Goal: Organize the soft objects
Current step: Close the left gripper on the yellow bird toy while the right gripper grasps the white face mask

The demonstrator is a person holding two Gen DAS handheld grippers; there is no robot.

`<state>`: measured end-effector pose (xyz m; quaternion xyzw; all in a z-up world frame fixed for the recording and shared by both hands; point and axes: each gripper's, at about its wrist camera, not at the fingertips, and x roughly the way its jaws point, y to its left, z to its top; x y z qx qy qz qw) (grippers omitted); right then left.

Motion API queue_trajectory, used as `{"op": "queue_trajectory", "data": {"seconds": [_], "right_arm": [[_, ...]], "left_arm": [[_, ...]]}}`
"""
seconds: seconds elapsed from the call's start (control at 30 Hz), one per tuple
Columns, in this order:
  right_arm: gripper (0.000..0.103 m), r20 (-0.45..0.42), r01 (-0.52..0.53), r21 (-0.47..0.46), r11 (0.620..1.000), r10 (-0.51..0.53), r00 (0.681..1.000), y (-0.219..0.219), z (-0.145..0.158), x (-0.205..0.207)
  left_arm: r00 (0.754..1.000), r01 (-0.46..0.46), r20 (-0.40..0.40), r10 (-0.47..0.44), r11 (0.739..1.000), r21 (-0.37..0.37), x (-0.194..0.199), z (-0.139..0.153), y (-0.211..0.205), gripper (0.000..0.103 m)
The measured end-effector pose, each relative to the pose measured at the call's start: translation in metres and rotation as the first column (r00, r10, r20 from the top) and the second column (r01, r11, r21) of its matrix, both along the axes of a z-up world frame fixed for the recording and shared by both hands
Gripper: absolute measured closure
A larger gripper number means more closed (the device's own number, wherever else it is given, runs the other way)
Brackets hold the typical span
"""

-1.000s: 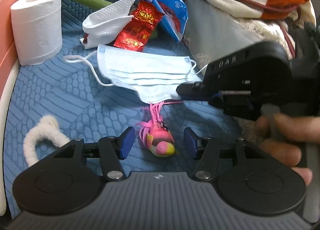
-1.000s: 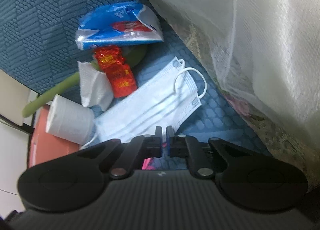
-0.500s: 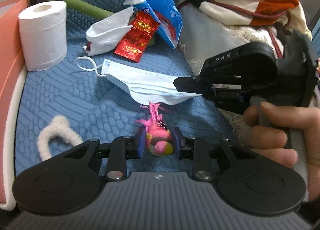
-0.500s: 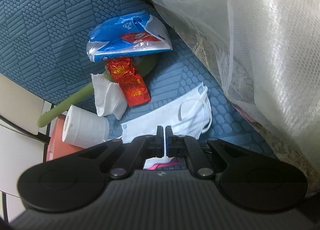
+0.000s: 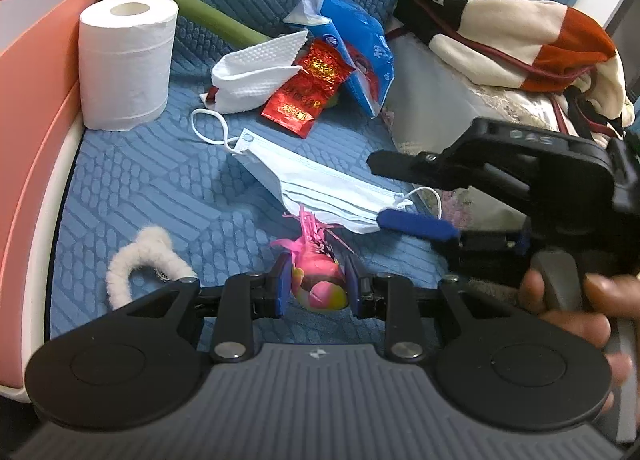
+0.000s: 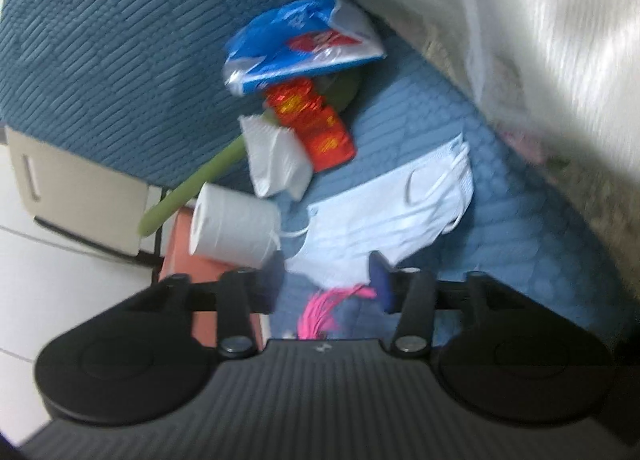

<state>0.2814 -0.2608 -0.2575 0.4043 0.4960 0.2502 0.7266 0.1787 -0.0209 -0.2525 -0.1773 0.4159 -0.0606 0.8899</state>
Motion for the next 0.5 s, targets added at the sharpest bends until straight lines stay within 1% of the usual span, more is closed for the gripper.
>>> {"op": "queue_trajectory", "data": {"seconds": [0.1,0.2,0.27,0.43,0.47,0.5], "right_arm": [[0.050,-0.006,-0.028,0.008,1.000,0.028,1.000,0.003,0.001,-0.006],[0.050,-0.042,-0.041,-0.033,0.999,0.039,0.998,0.007,-0.005,-0.007],[0.050,-0.050,-0.027,-0.050,0.998,0.024,0.998,0.006,-0.009,-0.006],[0.052,-0.059,0.022,-0.131,0.991,-0.030,0.998,0.006,-0.017,-0.001],[0.054,-0.050,0.027,-0.142,0.989,-0.034,0.998,0.007,-0.018,0.000],[0.062,-0.043,0.031,-0.146,0.989,-0.037,0.998,0.007,-0.018,0.001]], "left_arm": [[1.000,-0.009,-0.004,0.009,1.000,-0.005,0.000,-0.001,0.001,0.070],[1.000,-0.017,-0.005,0.017,1.000,-0.012,0.000,-0.001,0.004,0.070],[1.000,-0.020,-0.004,0.020,1.000,-0.017,0.000,-0.001,0.005,0.070],[1.000,-0.029,-0.005,0.029,0.999,-0.029,0.000,-0.002,0.008,0.070],[1.000,-0.030,-0.005,0.030,0.999,-0.030,-0.001,-0.002,0.008,0.070],[1.000,-0.030,-0.005,0.030,0.999,-0.031,-0.001,-0.002,0.008,0.070]]}}
